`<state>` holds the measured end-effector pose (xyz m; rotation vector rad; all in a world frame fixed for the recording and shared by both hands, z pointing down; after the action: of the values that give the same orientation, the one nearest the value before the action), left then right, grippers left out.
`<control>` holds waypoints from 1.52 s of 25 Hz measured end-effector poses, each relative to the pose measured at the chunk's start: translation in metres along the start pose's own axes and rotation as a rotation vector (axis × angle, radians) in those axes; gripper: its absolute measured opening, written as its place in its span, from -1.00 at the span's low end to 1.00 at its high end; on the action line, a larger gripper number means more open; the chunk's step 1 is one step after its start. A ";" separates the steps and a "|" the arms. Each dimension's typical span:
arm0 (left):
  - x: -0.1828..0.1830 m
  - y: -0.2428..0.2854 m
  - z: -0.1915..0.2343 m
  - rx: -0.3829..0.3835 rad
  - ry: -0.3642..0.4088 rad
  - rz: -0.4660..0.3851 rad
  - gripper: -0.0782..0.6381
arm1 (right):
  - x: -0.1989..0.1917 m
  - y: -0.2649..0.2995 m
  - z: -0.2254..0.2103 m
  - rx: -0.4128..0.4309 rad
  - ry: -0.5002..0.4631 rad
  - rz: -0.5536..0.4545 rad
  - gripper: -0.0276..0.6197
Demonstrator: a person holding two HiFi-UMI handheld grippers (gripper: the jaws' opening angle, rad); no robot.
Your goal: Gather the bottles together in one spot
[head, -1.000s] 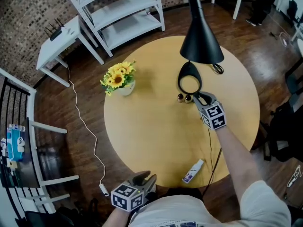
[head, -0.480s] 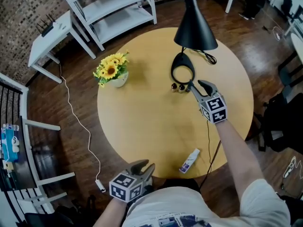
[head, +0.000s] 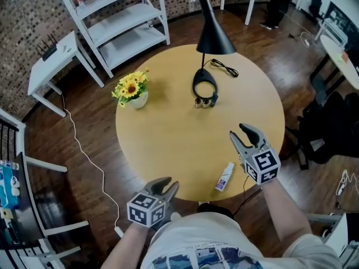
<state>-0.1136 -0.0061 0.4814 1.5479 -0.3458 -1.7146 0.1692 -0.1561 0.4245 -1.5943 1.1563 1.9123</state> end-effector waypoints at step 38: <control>-0.074 0.040 -0.139 -0.197 0.264 0.199 -0.26 | -0.068 -0.213 0.178 -0.067 0.244 0.090 -0.34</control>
<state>0.0263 0.0598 0.5304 1.5173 -0.1822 -1.3310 0.2358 0.1216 0.4184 -1.8838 1.2922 1.8680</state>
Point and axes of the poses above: the fingertips, and each gripper's own axes: y forward along the fingers, z to its left, x out of its top, the point moved 7 cm from there along -y, backward along the fingers, and after that the axes turned 15 degrees about x, right-handed, at the moved point
